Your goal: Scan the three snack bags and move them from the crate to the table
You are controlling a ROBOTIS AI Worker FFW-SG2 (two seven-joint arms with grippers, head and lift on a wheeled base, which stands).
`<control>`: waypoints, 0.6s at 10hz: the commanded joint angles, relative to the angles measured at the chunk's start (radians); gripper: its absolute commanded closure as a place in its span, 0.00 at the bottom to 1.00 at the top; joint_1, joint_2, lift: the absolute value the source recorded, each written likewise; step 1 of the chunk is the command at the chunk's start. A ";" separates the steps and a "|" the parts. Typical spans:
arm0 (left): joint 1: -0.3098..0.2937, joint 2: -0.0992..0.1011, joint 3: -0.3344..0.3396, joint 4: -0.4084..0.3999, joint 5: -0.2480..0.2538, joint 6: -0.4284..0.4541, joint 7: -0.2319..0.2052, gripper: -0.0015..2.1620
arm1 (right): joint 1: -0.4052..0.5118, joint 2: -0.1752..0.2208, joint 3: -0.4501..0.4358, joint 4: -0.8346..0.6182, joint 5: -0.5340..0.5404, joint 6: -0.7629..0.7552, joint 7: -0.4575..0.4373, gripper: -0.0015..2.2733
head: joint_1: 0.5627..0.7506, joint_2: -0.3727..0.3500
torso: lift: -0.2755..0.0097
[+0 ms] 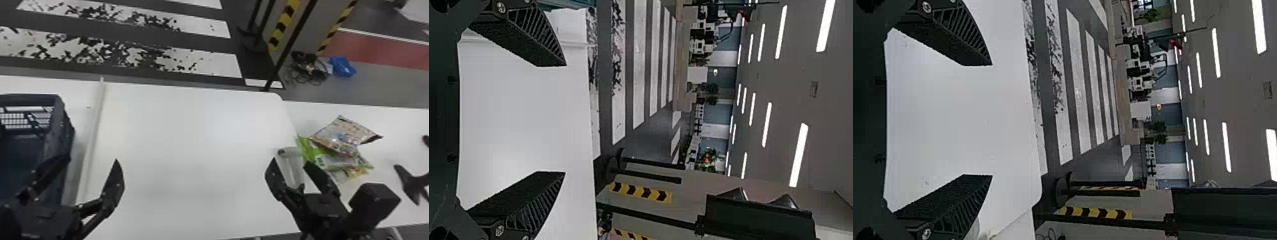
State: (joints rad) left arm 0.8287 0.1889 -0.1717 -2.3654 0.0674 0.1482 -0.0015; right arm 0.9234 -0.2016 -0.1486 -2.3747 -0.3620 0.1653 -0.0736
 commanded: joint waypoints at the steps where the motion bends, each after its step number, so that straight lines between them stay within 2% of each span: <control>1: -0.002 -0.002 0.000 -0.002 0.000 -0.002 -0.002 0.05 | 0.003 -0.001 -0.008 -0.001 -0.002 0.000 0.000 0.04 | 0.70 0.15 | 0.75; 6: -0.003 -0.002 0.000 -0.009 0.000 -0.002 -0.002 0.05 | 0.005 -0.001 -0.022 -0.009 -0.018 -0.006 0.000 0.04 | 0.70 0.14 | 0.75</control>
State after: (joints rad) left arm 0.8252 0.1870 -0.1716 -2.3743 0.0675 0.1481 -0.0028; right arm 0.9280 -0.2025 -0.1680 -2.3838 -0.3785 0.1608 -0.0736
